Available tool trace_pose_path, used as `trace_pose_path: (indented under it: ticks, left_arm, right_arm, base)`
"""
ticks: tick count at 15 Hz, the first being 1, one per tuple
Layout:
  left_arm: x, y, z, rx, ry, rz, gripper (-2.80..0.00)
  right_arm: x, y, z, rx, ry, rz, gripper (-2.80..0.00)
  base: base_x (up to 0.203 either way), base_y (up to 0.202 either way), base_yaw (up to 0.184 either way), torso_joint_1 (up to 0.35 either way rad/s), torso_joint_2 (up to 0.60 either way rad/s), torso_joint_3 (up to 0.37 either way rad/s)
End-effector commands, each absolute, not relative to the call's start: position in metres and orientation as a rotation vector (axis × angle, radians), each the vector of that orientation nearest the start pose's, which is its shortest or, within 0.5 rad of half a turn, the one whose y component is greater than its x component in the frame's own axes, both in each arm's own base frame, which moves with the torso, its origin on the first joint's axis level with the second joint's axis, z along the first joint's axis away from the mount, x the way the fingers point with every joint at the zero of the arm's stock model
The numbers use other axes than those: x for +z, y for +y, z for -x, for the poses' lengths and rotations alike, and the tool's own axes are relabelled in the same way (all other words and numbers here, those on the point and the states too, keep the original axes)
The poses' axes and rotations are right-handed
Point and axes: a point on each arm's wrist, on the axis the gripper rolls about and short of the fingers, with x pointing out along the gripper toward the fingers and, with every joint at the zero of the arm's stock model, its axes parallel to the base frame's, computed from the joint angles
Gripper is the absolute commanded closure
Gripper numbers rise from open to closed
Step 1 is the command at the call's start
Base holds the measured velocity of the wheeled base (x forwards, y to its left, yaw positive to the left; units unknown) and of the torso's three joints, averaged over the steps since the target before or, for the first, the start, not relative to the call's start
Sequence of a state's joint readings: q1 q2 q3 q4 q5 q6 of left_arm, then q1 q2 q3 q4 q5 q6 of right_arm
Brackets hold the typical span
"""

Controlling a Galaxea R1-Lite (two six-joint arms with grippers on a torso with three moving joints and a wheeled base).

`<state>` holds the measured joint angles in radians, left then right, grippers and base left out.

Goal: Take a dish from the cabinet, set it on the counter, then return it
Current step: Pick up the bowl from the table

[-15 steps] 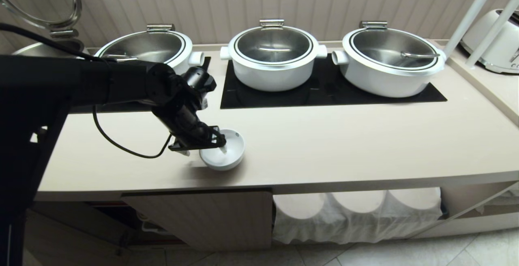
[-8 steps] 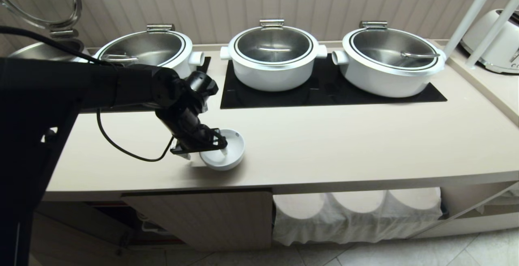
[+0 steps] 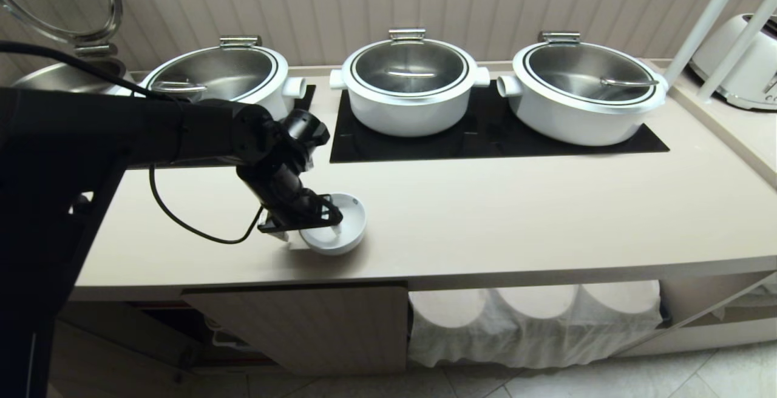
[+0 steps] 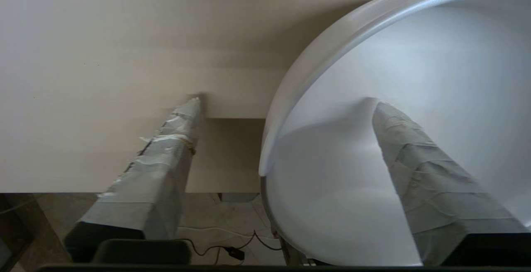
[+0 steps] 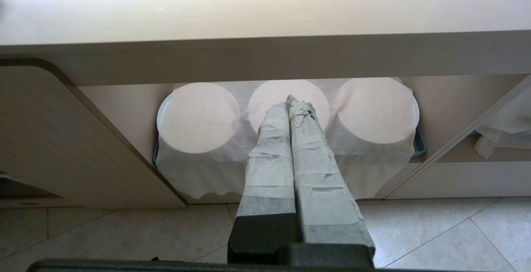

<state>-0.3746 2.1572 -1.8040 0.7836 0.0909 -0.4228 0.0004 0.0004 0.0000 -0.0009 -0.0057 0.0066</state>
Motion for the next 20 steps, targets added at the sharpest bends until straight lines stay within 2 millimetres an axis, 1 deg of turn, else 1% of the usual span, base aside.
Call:
trace_pose_path:
  ticks: [1, 4, 13, 20]
  left_arm:
    - [0.1684, -0.1457, -0.3716, -0.016, 1.133, 0.113, 0.00]
    - [0.1655, -0.1462, -0.3728, -0.012, 1.139, 0.112, 0.00]
    - [0.1661, -0.1467, -0.3724, 0.002, 1.137, 0.136, 0.00]
    - [0.1677, -0.1522, -0.3686, 0.048, 1.138, 0.223, 0.00]
  right_arm:
    - [0.0756, -0.0002, 0.0228, -0.005, -0.002, -0.008, 0.00]
    - [0.0756, -0.0002, 0.0228, -0.005, -0.002, -0.008, 0.00]
    - [0.0756, -0.0002, 0.0228, -0.005, -0.002, -0.008, 0.00]
    - [0.0756, -0.0002, 0.0228, -0.005, -0.002, -0.008, 0.00]
  base:
    - [0.000, 0.000, 0.000, 0.000, 0.00, 0.000]
    - [0.000, 0.000, 0.000, 0.000, 0.00, 0.000]
    - [0.000, 0.000, 0.000, 0.000, 0.00, 0.000]
    - [0.000, 0.000, 0.000, 0.000, 0.00, 0.000]
